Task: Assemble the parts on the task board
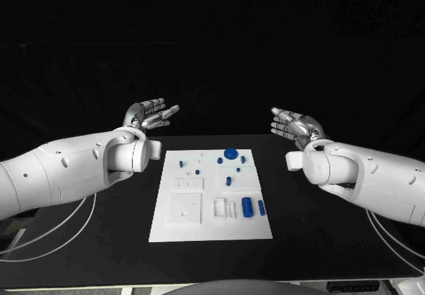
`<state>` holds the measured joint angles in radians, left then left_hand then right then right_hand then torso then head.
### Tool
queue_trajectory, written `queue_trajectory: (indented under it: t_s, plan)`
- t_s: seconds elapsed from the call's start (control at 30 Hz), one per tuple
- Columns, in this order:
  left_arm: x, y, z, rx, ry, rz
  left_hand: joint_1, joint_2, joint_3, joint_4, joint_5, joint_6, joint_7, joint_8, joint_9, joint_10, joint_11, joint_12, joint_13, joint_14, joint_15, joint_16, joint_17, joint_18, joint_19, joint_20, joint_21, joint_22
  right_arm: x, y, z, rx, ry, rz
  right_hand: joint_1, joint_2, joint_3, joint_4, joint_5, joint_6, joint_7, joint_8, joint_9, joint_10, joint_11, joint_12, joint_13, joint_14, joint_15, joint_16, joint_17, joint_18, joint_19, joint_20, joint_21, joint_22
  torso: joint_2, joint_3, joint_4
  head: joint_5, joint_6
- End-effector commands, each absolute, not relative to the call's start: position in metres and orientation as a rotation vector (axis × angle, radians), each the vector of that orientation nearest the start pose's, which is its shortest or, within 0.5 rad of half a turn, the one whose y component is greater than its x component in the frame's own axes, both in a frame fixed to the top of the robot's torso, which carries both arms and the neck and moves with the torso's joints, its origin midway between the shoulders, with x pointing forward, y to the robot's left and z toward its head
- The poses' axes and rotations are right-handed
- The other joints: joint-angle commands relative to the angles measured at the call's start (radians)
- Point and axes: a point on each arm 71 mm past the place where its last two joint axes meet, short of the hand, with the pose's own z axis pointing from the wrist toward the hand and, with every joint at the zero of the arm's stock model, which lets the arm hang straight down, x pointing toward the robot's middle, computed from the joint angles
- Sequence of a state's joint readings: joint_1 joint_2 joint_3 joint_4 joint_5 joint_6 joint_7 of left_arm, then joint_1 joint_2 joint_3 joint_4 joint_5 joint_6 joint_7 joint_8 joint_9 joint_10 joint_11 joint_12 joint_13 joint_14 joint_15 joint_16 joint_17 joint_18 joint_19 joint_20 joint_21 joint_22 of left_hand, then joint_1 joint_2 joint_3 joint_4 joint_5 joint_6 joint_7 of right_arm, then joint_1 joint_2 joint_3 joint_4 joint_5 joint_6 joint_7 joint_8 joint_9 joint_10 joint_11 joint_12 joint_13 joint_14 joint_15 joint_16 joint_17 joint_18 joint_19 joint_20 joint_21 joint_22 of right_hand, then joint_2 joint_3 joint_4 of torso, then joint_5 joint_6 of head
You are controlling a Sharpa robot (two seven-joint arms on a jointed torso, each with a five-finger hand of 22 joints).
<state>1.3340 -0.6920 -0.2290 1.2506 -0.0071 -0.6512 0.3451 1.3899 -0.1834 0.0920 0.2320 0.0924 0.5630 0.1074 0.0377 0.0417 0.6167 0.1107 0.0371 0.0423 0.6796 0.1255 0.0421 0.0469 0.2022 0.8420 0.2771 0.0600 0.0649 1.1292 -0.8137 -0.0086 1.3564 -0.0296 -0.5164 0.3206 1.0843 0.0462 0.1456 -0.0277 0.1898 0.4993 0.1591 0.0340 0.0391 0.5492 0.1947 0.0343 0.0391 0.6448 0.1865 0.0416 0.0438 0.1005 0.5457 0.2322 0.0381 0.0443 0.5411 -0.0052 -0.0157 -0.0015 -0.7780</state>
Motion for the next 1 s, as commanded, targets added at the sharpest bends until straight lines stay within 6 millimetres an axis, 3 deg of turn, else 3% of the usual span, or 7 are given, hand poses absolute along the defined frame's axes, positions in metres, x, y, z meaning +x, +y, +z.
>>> queue_trajectory:
  t_s: [0.03, 0.3, 0.33, 0.47, 0.67, 0.8, 1.0]
  plan:
    - [0.548, 0.240, -0.188, -1.099, 1.384, -1.035, 0.047, -0.005, 0.002, 0.012, 0.009, 0.023, 0.003, 0.006, 0.003, 0.025, 0.005, 0.008, 0.002, 0.027, 0.005, 0.007, 0.002, 0.018, 0.029, 0.008, 0.007, 0.003, 0.514, -0.260, -0.223, 1.241, 1.538, 1.250, 0.053, -0.002, 0.003, -0.017, 0.009, 0.024, 0.025, 0.008, 0.003, 0.026, 0.009, 0.007, 0.002, 0.028, 0.007, 0.005, 0.003, 0.012, 0.025, 0.002, 0.008, 0.003, 0.000, -0.0004, -0.0014, 0.000, -0.005]
    - [0.549, 0.240, -0.187, -1.098, 1.385, -1.033, 0.043, 0.003, 0.004, 0.003, 0.008, 0.033, 0.012, 0.006, 0.003, 0.043, 0.011, 0.008, 0.003, 0.049, 0.008, 0.007, 0.003, 0.019, 0.036, 0.007, 0.008, 0.004, 0.520, -0.272, -0.222, 1.238, 1.597, 1.242, 0.139, -0.021, -0.018, -0.094, 0.000, 0.057, 0.031, 0.010, 0.004, 0.064, 0.016, 0.009, 0.004, 0.102, 0.022, 0.008, 0.006, -0.007, 0.047, -0.015, 0.010, 0.004, 0.000, -0.0004, -0.0014, 0.000, -0.005]
    - [0.548, 0.240, -0.187, -1.095, 1.392, -1.048, 0.041, 0.007, 0.006, -0.002, 0.007, 0.038, 0.015, 0.007, 0.003, 0.050, 0.013, 0.009, 0.003, 0.057, 0.009, 0.008, 0.003, 0.020, 0.039, 0.007, 0.009, 0.004, 0.525, -0.275, -0.221, 1.125, 1.598, 1.178, 0.148, -0.023, -0.018, -0.103, 0.002, 0.069, 0.030, 0.010, 0.005, 0.078, 0.015, 0.010, 0.005, 0.118, 0.022, 0.009, 0.006, -0.008, 0.065, -0.017, 0.011, 0.005, -0.002, -0.0025, -0.0023, 0.010, 0.039]
    - [0.548, 0.240, -0.187, -1.089, 1.395, -1.061, 0.020, 0.050, 0.010, -0.063, 0.008, 0.104, 0.034, 0.009, 0.006, 0.142, 0.028, 0.012, 0.007, 0.172, 0.019, 0.011, 0.007, 0.019, 0.076, -0.006, 0.017, 0.008, 0.528, -0.275, -0.220, 1.008, 1.606, 1.129, 0.173, -0.024, -0.014, -0.142, 0.005, 0.138, 0.031, 0.013, 0.007, 0.152, 0.015, 0.013, 0.008, 0.226, 0.011, 0.013, 0.011, -0.007, 0.147, -0.028, 0.015, 0.010, -0.002, -0.0030, -0.0022, 0.017, 0.044]
    - [0.545, 0.241, -0.186, -1.075, 1.406, -1.083, 0.042, 0.146, 0.007, -0.200, 0.077, 0.402, 0.050, 0.027, 0.020, 0.442, 0.034, 0.021, 0.015, 0.438, 0.010, 0.044, 0.021, -0.073, 0.194, -0.133, 0.080, 0.029, 0.537, -0.266, -0.216, 0.722, 1.628, 1.031, 0.198, -0.022, 0.015, -0.204, 0.028, 0.353, 0.010, 0.023, 0.017, 0.411, -0.025, 0.022, 0.017, 0.484, -0.052, 0.021, 0.021, 0.006, 0.412, -0.076, 0.037, 0.023, 0.001, -0.0048, -0.0024, 0.027, 0.065]
    - [0.542, 0.240, -0.184, -1.052, 1.422, -1.094, 0.069, 0.160, 0.031, -0.237, 0.101, 0.477, 0.034, 0.030, 0.023, 0.535, 0.004, 0.023, 0.015, 0.566, -0.045, 0.081, 0.035, -0.095, 0.266, -0.196, 0.148, 0.065, 0.544, -0.257, -0.210, 0.544, 1.638, 0.974, 0.183, -0.023, 0.061, -0.233, 0.081, 0.484, 0.006, 0.029, 0.023, 0.489, -0.051, 0.023, 0.018, 0.630, -0.103, 0.028, 0.037, 0.021, 0.535, -0.121, 0.071, 0.028, 0.009, -0.0079, 0.0031, 0.029, 0.081]
    - [0.538, 0.233, -0.177, -1.008, 1.453, -1.135, 0.075, 0.169, 0.039, -0.284, 0.098, 0.537, 0.019, 0.026, 0.026, 0.611, -0.021, 0.020, 0.015, 0.600, -0.069, 0.097, 0.033, -0.143, 0.227, -0.246, 0.252, 0.148, 0.553, -0.240, -0.197, 0.260, 1.628, 0.881, 0.159, -0.048, 0.096, -0.257, 0.161, 0.586, -0.021, 0.032, 0.025, 0.579, -0.091, 0.023, 0.018, 0.856, -0.175, 0.092, 0.097, 0.052, 0.742, -0.192, 0.171, 0.063, 0.031, -0.0143, 0.0208, 0.021, 0.104]
